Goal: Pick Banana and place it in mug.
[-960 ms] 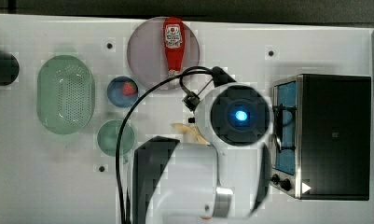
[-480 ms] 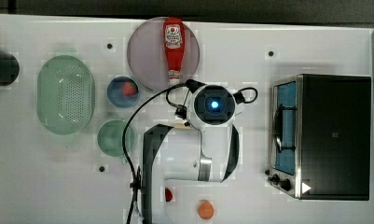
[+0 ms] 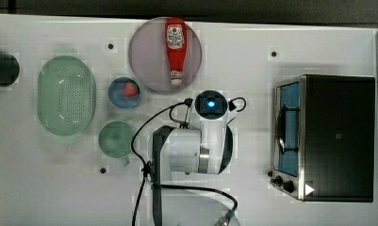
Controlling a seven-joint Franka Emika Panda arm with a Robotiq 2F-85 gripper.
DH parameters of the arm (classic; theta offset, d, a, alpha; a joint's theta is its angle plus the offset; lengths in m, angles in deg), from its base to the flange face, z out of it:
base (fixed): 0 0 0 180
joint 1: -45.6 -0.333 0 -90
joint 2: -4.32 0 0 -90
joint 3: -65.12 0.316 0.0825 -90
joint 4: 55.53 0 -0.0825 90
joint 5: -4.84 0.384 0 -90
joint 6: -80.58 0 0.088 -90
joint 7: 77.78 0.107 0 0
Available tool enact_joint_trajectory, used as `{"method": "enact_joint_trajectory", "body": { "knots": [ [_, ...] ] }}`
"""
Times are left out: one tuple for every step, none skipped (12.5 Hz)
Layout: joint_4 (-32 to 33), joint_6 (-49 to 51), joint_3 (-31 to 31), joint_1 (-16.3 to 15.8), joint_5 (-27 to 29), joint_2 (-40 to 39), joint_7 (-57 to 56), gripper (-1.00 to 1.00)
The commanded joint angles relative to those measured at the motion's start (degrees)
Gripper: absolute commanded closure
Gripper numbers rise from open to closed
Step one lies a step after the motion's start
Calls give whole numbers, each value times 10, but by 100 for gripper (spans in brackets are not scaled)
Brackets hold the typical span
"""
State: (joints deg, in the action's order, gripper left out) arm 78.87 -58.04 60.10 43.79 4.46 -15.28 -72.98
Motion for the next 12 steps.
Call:
{"method": "enact_joint_trajectory", "body": {
  "knots": [
    [-12, -73, 14, 6, 5, -11, -27, -100],
    [-10, -83, 14, 6, 5, -22, -27, -100],
    [-11, -84, 16, 6, 5, -36, -27, -100],
    [-10, -86, 16, 6, 5, -39, -27, -99],
    [-8, -87, 16, 6, 5, -38, -27, -79],
    [-8, -88, 16, 6, 5, -38, -27, -53],
    [-7, -89, 17, 6, 6, -37, -27, -18],
    [-8, -90, 17, 6, 6, -36, -27, 4],
    [-9, -90, 16, 7, 6, -31, -27, 30],
    [-11, -89, 16, 7, 7, -22, -27, 30],
    [-14, -89, 15, 8, 7, -8, -27, 30],
    [-16, -87, 15, 9, 7, 23, -27, 30]
  ]
}}
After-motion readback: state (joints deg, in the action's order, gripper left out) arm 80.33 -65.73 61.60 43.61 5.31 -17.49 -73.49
